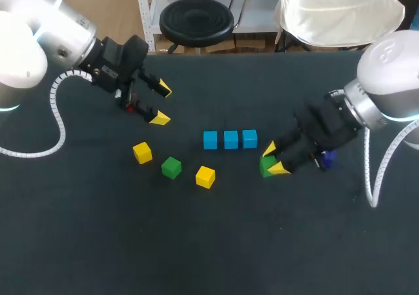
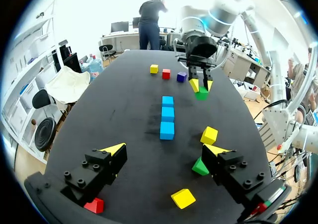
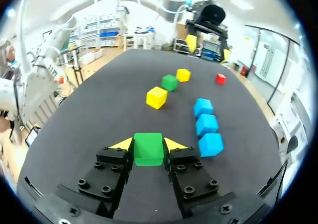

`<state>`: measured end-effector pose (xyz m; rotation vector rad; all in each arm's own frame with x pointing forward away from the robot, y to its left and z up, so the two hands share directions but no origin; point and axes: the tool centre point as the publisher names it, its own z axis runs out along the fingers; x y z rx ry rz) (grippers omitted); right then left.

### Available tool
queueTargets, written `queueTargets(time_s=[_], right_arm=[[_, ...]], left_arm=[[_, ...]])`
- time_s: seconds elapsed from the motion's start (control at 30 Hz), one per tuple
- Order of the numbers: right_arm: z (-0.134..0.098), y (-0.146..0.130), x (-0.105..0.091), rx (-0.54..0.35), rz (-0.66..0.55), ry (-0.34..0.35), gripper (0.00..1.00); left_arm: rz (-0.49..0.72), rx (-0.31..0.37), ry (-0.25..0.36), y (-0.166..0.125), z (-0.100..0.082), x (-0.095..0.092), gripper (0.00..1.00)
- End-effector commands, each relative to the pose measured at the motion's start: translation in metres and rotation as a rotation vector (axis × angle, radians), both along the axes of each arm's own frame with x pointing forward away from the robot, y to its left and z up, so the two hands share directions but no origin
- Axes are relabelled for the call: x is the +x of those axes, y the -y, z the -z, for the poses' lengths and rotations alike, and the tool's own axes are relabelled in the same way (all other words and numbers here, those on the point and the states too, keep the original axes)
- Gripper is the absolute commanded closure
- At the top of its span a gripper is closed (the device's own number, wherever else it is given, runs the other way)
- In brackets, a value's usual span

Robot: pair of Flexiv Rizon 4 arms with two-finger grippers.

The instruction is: Place the blue cubes, place green cubes on the blue cubes, place the yellow cubes on the green cubes, then place the red cubes on the yellow cubes, and place purple cube on the red cubes.

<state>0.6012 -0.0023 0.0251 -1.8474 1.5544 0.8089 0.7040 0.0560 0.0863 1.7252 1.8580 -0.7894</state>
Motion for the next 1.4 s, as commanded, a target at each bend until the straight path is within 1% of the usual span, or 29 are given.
queueTargets(time_s=[0.03, 0.2, 0.37, 0.47, 1.1, 1.27, 1.4], right_arm=[[-0.011, -0.009, 0.000, -0.024, 0.048, 0.025, 1.00], [-0.019, -0.019, 0.015, -0.035, 0.090, 0.038, 1.00], [-0.026, -0.030, 0.025, -0.027, 0.070, 0.060, 1.00], [-0.025, -0.034, 0.024, -0.023, 0.036, 0.086, 1.00], [-0.025, -0.034, 0.024, -0.023, 0.036, 0.086, 1.00], [-0.037, -0.036, 0.039, -0.011, 0.046, 0.117, 1.00], [-0.041, -0.040, 0.051, -0.010, 0.052, 0.119, 1.00]], left_arm=[[0.001, 0.001, 0.000, 0.000, 0.000, 0.000, 0.00], [0.001, 0.001, 0.000, 0.000, 0.000, 0.000, 0.00], [0.001, 0.001, 0.000, 0.000, 0.000, 0.000, 0.00], [0.001, 0.001, 0.000, 0.000, 0.000, 0.000, 0.00], [0.001, 0.001, 0.000, 0.000, 0.000, 0.000, 0.00], [0.001, 0.001, 0.000, 0.000, 0.000, 0.000, 0.00], [0.001, 0.001, 0.000, 0.000, 0.000, 0.000, 0.00]])
